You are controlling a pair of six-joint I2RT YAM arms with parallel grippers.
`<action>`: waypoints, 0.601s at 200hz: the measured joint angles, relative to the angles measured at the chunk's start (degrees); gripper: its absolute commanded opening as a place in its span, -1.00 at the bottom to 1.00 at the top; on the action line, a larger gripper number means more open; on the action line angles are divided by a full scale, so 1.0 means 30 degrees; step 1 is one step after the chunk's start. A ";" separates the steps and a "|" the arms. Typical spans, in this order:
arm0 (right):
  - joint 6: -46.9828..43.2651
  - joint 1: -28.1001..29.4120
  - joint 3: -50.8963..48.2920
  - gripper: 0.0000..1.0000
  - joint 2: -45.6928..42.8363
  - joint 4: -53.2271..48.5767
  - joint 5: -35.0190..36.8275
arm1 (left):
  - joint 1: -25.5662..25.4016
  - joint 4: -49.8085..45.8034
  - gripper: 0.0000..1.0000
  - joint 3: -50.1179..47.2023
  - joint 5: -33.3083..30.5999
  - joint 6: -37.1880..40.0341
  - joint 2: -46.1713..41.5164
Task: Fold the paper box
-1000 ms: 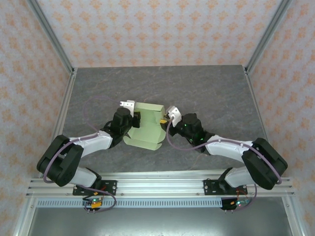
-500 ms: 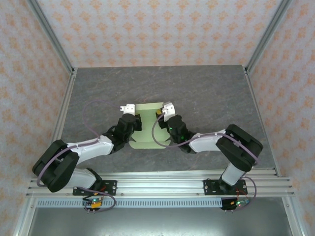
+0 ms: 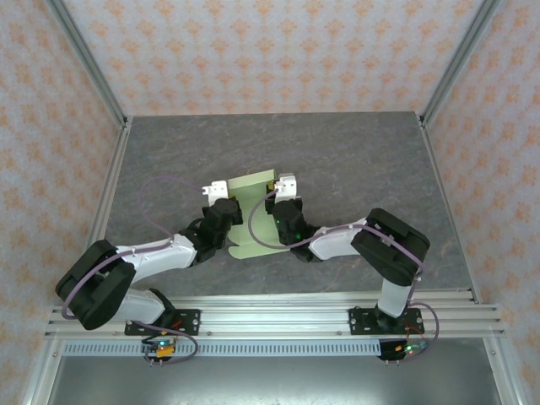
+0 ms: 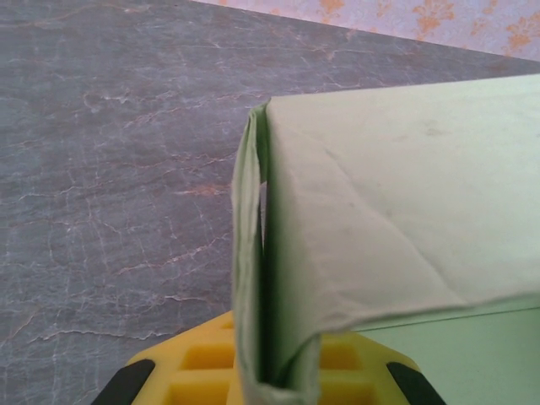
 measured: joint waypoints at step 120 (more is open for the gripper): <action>-0.0692 0.0517 -0.0393 -0.03 -0.0809 0.0838 -0.1435 | 0.0000 -0.0889 -1.00 -0.0182 -0.1290 0.0000 -0.0488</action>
